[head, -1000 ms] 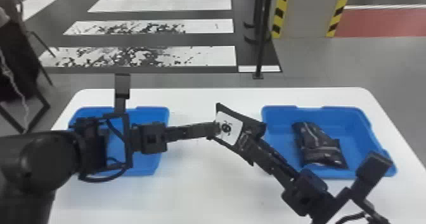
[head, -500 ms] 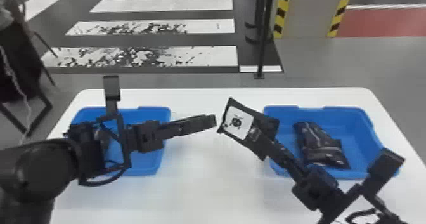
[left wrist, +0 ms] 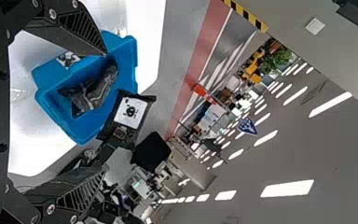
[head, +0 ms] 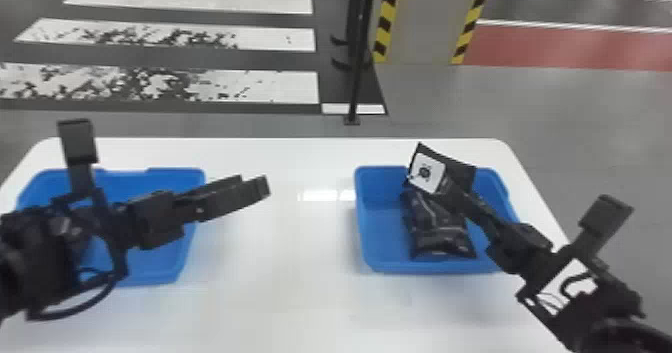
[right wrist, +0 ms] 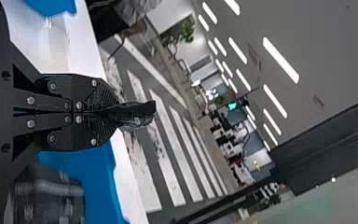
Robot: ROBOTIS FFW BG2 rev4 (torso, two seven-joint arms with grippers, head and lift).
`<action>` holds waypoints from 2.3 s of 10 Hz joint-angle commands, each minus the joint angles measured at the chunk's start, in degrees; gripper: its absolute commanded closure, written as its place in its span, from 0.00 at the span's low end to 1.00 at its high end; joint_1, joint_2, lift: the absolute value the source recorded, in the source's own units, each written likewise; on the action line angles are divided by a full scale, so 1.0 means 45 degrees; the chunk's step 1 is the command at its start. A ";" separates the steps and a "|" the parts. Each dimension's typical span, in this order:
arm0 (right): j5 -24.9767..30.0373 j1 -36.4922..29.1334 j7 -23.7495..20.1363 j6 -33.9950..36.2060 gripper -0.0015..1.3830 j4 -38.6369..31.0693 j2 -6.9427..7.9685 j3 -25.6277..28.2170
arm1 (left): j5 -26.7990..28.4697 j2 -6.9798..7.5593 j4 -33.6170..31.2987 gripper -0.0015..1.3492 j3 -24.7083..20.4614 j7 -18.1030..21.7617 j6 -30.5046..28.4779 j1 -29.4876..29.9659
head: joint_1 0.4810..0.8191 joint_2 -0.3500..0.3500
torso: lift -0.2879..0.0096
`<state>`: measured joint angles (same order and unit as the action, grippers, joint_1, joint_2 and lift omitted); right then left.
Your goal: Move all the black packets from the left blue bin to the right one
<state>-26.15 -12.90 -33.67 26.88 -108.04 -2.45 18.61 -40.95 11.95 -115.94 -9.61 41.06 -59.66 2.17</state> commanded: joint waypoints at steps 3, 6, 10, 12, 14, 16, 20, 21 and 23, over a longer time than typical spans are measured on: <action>0.1265 0.1150 0.0081 0.0682 0.89 0.2244 -0.0373 0.0942 | 0.1509 0.0001 0.0000 0.11 -0.1342 -0.0393 0.1447 0.0547 | 0.63 0.23 | 0.50; 0.1519 0.1244 0.0217 0.0401 0.16 0.2275 -0.0334 0.0942 | 0.2703 0.0001 0.0000 0.11 -0.2307 -0.1624 0.2697 0.0735 | 0.63 0.35 | 0.50; 0.2611 -0.2163 0.0979 -0.3505 0.09 -0.0381 0.0556 0.0383 | 0.4785 0.0216 0.0000 0.11 -0.4440 -0.2268 0.1603 0.0766 | 0.63 0.50 | 0.50; 0.2712 -0.4069 0.1623 -0.4474 0.09 -0.2100 0.0556 -0.0378 | 0.5648 0.0255 0.0000 0.11 -0.5405 -0.2503 0.0947 0.0829 | 0.63 0.65 | 0.50; 0.2281 -0.5194 0.1604 -0.4474 0.10 -0.2881 0.0556 -0.1013 | 0.6054 0.0548 0.0093 0.11 -0.5532 -0.2776 -0.0366 0.0735 | 0.63 0.78 | 0.50; 0.1443 -0.6100 0.1467 -0.4349 0.11 -0.3256 0.0556 -0.1724 | 0.6460 0.0978 0.1000 0.11 -0.4973 -0.2835 -0.1397 -0.0015 | 0.63 0.90 | 0.50; 0.1214 -0.6288 0.1096 -0.4130 0.11 -0.3006 0.0556 -0.2460 | 0.7578 0.1193 0.3218 0.11 -0.4694 -0.2854 -0.2366 -0.1828 | 0.63 1.00 | 0.50; 0.1138 -0.6256 0.1038 -0.4099 0.11 -0.2944 0.0556 -0.2587 | 0.7451 0.1388 0.3937 0.11 -0.4338 -0.2854 -0.2428 -0.2265 | 0.63 1.00 | 0.50; 0.1113 -0.6131 0.0959 -0.4005 0.11 -0.2819 0.0556 -0.2613 | 0.6435 0.1700 0.4375 0.11 -0.3297 -0.2854 -0.2303 -0.2578 | 0.63 1.00 | 0.50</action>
<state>-21.12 -40.71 -29.34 8.79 -120.88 -0.09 6.88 -10.57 19.39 -96.67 -25.59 28.21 -70.31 -9.10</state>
